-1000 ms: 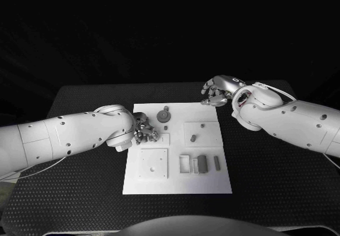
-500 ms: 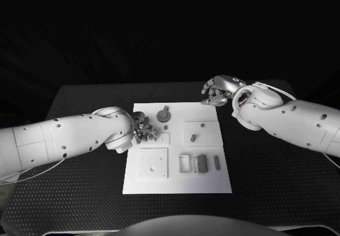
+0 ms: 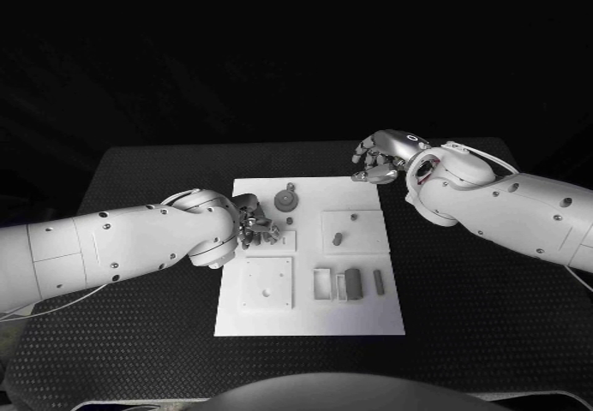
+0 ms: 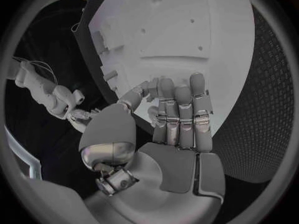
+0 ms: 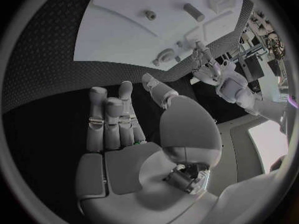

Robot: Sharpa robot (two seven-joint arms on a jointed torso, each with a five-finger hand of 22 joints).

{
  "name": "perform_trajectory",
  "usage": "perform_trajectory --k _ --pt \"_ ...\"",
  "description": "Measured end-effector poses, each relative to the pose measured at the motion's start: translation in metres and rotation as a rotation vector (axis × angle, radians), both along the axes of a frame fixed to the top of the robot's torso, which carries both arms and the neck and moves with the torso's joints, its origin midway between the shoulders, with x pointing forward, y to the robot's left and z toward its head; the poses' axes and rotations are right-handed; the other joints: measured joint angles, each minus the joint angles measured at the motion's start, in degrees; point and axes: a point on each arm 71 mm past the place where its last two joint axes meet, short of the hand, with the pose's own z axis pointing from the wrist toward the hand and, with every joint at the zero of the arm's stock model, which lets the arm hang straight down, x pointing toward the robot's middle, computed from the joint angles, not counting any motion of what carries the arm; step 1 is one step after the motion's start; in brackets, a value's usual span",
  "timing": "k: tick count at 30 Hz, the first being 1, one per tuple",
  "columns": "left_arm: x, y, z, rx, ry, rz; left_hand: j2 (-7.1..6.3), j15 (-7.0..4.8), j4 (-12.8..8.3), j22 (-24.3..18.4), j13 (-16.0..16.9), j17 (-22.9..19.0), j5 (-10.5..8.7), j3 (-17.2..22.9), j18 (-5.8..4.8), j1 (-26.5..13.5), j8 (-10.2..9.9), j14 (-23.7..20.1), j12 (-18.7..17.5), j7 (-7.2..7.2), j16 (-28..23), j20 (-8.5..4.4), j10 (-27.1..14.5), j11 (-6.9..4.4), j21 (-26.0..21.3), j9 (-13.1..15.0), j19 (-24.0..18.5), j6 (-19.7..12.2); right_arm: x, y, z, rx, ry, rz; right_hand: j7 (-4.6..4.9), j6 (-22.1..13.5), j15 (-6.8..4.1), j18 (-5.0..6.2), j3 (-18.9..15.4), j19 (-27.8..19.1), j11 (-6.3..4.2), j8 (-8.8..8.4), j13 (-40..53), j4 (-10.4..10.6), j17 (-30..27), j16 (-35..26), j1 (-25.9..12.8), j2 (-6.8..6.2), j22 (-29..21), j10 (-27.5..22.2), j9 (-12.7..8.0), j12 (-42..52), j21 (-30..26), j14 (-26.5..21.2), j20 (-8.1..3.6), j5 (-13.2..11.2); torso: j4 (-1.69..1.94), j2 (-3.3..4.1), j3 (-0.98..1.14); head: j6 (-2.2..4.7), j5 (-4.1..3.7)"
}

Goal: Assemble the parts on the task board

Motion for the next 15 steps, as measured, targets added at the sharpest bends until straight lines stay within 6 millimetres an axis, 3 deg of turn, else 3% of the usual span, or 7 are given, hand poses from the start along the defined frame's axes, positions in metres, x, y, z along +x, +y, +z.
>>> perform_trajectory --k 15 --pt "-0.0084 0.0053 -0.0005 0.001 -0.086 0.026 0.08 -0.3 -0.44 0.09 -0.23 -0.3 -0.67 0.36 -0.01 -0.08 -0.05 0.32 0.0 -0.04 0.0 -0.28 0.32 0.05 0.0 -0.22 0.33 0.19 0.0002 -0.0021 -0.0003 -0.003 0.003 -0.003 0.15 -0.17 0.0 0.0 0.16 0.0 0.0 0.0 0.0 0.15 0.05 0.0 0.0 0.0 0.04 0.0 0.0 0.0 0.0 0.0 0.0 0.0 -0.05 0.01 0.01 -0.23 0.04"
